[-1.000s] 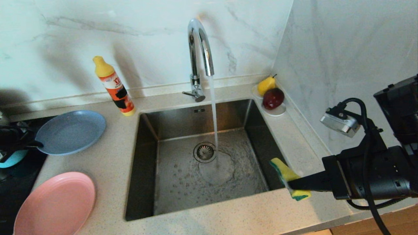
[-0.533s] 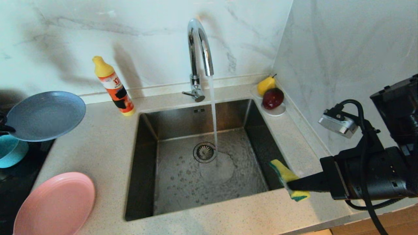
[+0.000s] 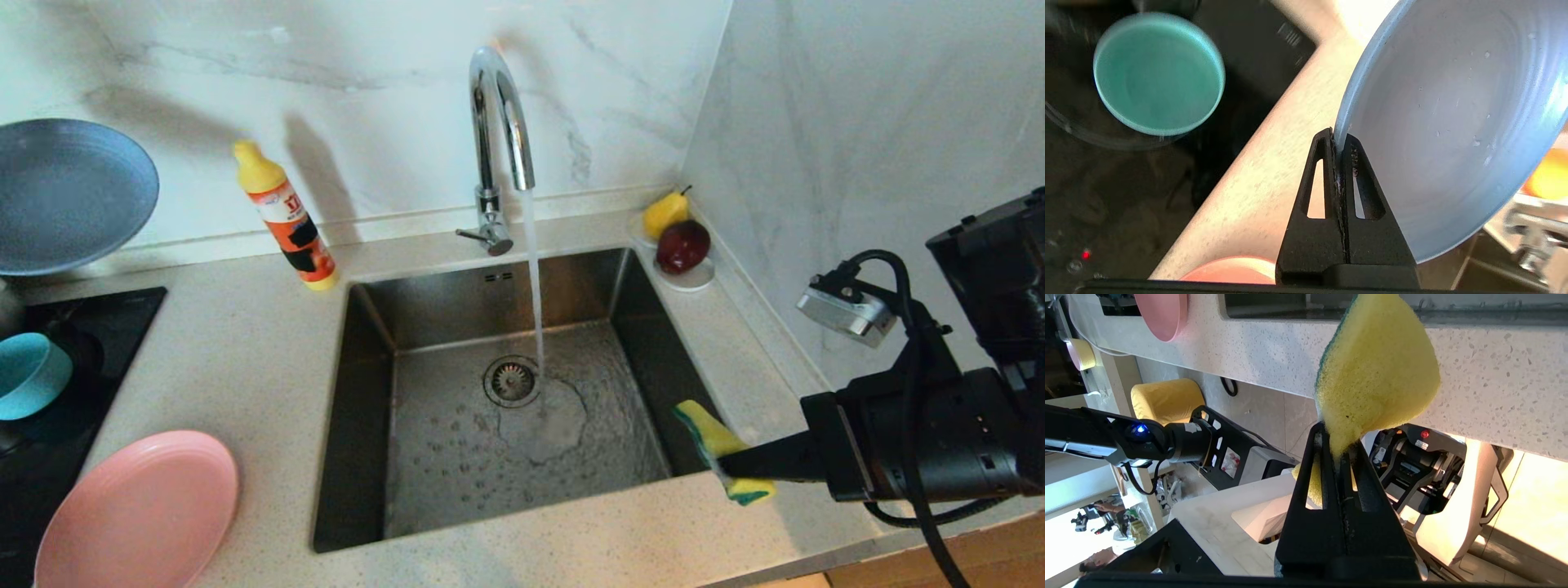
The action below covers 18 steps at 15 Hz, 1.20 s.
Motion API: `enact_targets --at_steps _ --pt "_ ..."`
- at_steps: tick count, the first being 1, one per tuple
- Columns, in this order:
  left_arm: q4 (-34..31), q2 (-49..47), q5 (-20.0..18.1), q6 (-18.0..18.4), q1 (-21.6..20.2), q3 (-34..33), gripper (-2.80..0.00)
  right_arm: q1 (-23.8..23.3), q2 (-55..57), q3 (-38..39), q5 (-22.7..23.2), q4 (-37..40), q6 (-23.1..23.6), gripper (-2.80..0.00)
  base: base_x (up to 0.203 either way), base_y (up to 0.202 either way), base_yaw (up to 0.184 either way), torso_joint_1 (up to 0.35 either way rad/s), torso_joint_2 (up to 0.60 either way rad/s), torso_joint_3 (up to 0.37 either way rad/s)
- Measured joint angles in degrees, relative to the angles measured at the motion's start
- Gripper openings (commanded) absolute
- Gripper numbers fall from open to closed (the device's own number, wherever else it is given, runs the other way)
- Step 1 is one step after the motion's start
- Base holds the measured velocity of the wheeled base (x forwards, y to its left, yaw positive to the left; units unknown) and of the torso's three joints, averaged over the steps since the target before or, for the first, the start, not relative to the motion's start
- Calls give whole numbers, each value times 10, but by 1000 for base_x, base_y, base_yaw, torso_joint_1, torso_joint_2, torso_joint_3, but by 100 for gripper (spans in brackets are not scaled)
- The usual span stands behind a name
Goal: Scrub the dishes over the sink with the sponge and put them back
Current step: Wash the plate
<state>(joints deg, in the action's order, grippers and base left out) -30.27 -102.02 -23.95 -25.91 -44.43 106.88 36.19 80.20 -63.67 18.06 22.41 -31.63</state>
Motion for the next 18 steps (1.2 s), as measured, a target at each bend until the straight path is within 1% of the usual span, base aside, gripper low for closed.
enact_targets --at_steps 3,5,6,8,10,11,12,14,16,18 --pt "2 31 1 -5 -1 14 -280 0 -4 5 0 0 0 -280 0 0 0 0 0 0" --pt "-1 55 -6 -27 0 19 -280 0 -7 8 -1 1 1 -280 0 0 0 0 0 0" --pt "-3 66 -16 -34 0 21 -280 0 -8 9 -1 1 1 -280 0 0 0 0 0 0" --pt "-3 89 -64 -49 3 22 -280 0 -10 9 -1 1 0 -280 0 0 0 0 0 0" --pt "1 105 -118 -52 13 24 -280 1 -11 4 -1 0 2 -280 0 0 0 0 0 0" --pt "-1 110 -128 -51 28 24 -280 1 -11 1 -1 0 3 -280 0 0 0 0 0 0" --pt "-3 115 -129 -51 48 21 -280 2 -11 0 -1 -1 3 -280 0 0 0 0 0 0" --pt "-7 124 -120 -40 103 4 -280 2 -11 -1 -1 0 3 -280 0 0 0 0 0 0" --pt "-8 132 -82 -13 174 -20 -280 2 -11 -1 -1 0 4 -280 0 0 0 0 0 0" --pt "-9 138 -17 16 264 -44 -280 2 -11 -1 -1 0 3 -280 0 0 0 0 0 0"
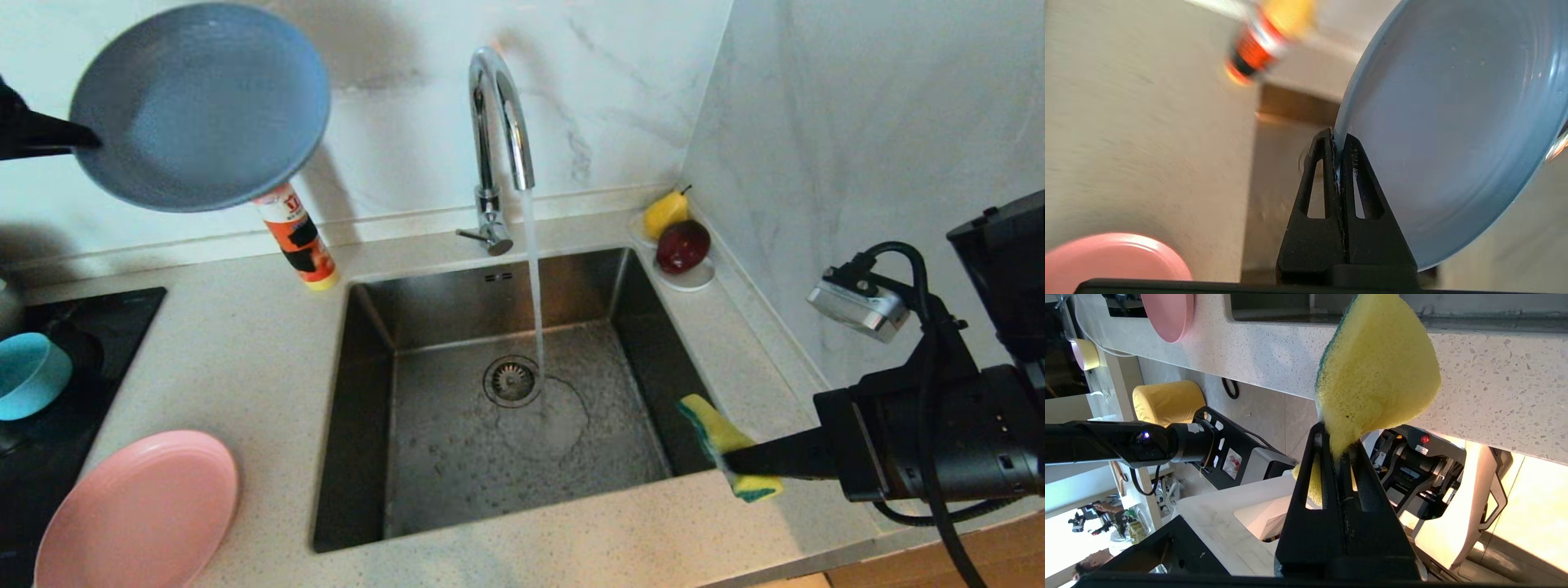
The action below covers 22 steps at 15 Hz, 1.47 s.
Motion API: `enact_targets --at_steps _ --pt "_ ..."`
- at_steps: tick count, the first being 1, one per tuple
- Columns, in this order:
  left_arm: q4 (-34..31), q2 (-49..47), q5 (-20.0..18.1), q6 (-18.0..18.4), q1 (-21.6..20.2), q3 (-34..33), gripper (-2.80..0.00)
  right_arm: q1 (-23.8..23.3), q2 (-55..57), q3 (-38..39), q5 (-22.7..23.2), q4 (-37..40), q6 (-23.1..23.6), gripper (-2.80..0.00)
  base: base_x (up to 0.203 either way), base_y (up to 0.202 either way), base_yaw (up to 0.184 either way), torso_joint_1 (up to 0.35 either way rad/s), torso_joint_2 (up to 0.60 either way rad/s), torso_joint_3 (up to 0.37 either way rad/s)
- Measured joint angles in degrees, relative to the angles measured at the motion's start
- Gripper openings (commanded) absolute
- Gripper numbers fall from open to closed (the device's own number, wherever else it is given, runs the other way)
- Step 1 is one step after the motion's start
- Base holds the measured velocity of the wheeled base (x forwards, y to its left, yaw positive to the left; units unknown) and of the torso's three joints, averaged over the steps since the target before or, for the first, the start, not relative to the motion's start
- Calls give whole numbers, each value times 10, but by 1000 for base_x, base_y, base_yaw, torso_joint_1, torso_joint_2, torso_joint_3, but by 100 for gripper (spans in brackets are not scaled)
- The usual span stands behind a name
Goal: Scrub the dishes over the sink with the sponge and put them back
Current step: Wash the plate
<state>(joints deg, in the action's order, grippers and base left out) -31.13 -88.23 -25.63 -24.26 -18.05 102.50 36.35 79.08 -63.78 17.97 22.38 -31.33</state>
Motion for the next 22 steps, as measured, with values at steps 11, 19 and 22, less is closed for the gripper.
enact_targets --at_steps 11,19,22 --pt "57 13 205 20 288 -221 -280 -5 -4 8 0 -1 -1 -280 0 0 0 0 0 0" --pt "146 -67 230 10 380 -259 -280 -5 6 1 0 -17 -1 -280 0 0 0 0 0 0" --pt "167 -99 230 3 394 -258 -280 -5 8 0 0 -18 -1 -280 0 0 0 0 0 0"
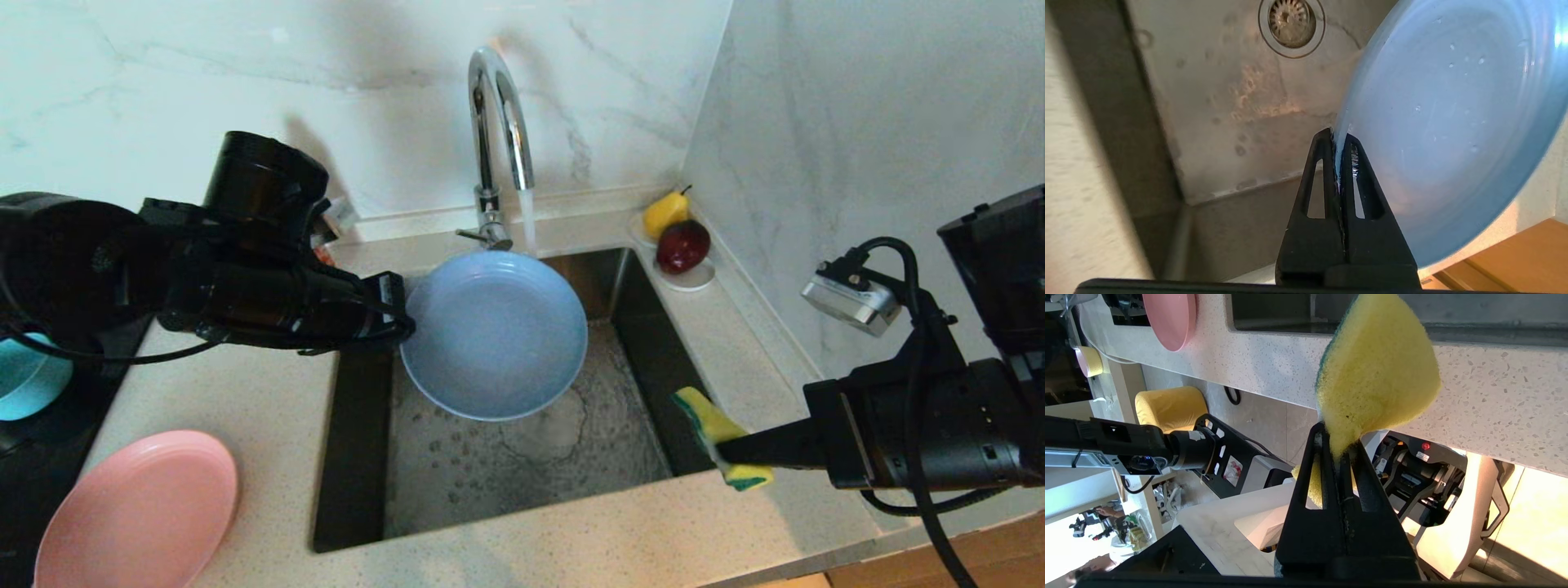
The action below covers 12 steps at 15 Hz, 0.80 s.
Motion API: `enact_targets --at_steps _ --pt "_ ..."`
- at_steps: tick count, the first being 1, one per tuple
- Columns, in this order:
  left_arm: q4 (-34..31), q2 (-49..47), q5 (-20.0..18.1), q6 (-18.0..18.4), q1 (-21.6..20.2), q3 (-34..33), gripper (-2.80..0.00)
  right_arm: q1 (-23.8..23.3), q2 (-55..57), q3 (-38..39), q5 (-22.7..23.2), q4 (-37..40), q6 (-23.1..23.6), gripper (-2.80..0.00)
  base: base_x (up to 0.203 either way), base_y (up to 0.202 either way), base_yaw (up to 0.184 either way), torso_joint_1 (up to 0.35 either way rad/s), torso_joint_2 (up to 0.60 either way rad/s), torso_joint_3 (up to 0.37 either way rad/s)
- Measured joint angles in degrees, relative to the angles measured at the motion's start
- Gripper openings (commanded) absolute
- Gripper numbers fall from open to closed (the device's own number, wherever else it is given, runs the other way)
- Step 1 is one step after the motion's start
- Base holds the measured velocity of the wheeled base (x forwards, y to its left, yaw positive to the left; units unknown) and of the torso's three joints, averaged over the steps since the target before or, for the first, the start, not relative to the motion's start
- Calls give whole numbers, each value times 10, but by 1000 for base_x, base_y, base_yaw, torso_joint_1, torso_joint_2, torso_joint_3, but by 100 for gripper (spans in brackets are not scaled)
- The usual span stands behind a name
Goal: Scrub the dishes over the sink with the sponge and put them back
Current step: Wash the plate
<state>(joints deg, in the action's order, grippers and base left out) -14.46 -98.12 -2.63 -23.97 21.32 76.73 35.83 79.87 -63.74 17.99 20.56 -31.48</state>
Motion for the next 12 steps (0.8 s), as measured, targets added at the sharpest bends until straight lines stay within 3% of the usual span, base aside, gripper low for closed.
enact_targets --at_steps 7,12 --pt "48 -79 -7 -32 10 8 -280 -3 -2 3 0 0 2 -280 0 0 0 0 0 0" --pt "79 -133 -6 -51 18 52 -280 -24 -7 3 1 0 8 -280 0 0 0 0 0 0"
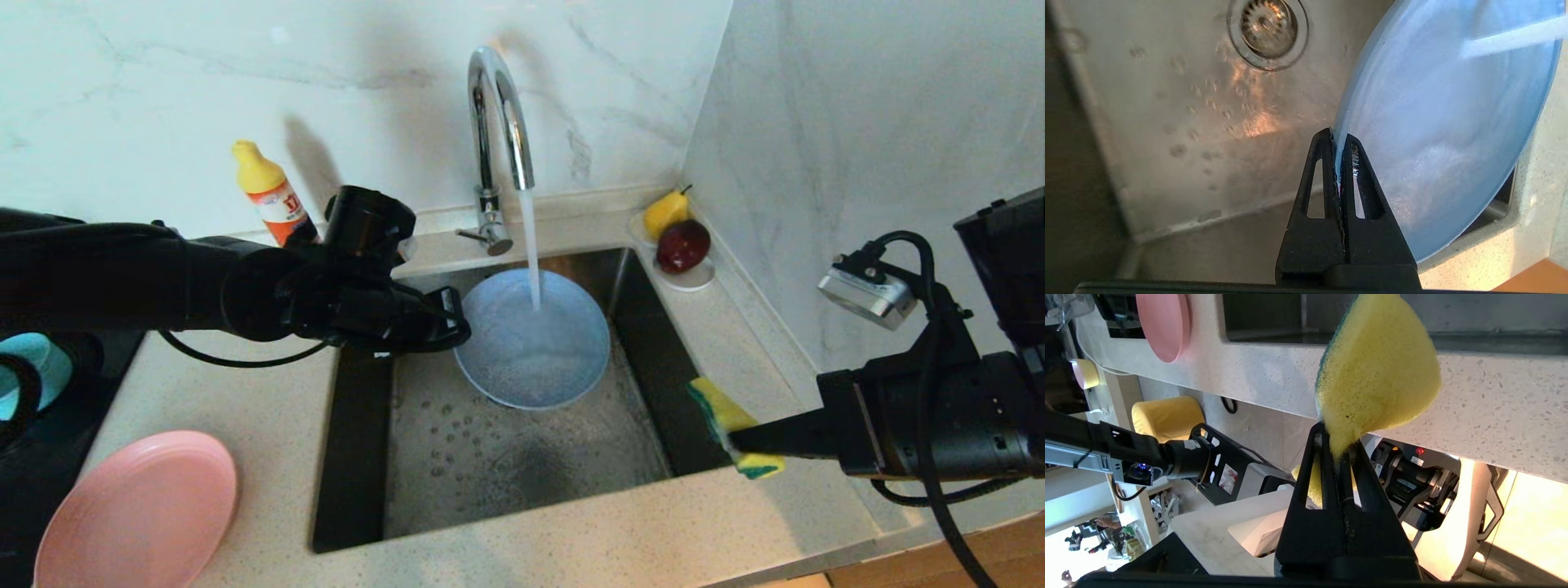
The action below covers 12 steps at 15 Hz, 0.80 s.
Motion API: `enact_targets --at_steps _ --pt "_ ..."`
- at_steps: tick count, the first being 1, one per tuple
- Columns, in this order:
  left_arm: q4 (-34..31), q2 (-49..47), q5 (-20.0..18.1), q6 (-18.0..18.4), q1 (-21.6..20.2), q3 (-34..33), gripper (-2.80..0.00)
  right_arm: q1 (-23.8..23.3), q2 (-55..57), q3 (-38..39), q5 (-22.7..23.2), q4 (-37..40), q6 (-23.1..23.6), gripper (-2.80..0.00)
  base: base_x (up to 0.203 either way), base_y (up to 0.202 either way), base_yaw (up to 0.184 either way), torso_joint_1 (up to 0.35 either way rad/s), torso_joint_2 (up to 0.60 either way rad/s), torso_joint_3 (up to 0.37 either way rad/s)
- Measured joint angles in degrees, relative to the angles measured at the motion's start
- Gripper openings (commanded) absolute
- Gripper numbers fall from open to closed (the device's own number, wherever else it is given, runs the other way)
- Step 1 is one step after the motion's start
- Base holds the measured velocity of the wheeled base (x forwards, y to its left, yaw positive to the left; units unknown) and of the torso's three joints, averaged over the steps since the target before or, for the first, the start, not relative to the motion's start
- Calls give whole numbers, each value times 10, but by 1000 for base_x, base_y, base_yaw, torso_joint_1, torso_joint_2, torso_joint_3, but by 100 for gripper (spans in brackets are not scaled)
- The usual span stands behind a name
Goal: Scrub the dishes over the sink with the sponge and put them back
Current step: Wash the plate
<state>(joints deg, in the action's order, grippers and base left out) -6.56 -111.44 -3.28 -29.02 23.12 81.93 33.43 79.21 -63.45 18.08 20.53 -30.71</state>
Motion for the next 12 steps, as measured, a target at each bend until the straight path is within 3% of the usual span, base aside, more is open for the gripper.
enact_targets --at_steps 12 --pt "-5 -42 9 -29 44 28 -280 -18 -10 5 6 0 2 -280 0 0 0 0 0 0"
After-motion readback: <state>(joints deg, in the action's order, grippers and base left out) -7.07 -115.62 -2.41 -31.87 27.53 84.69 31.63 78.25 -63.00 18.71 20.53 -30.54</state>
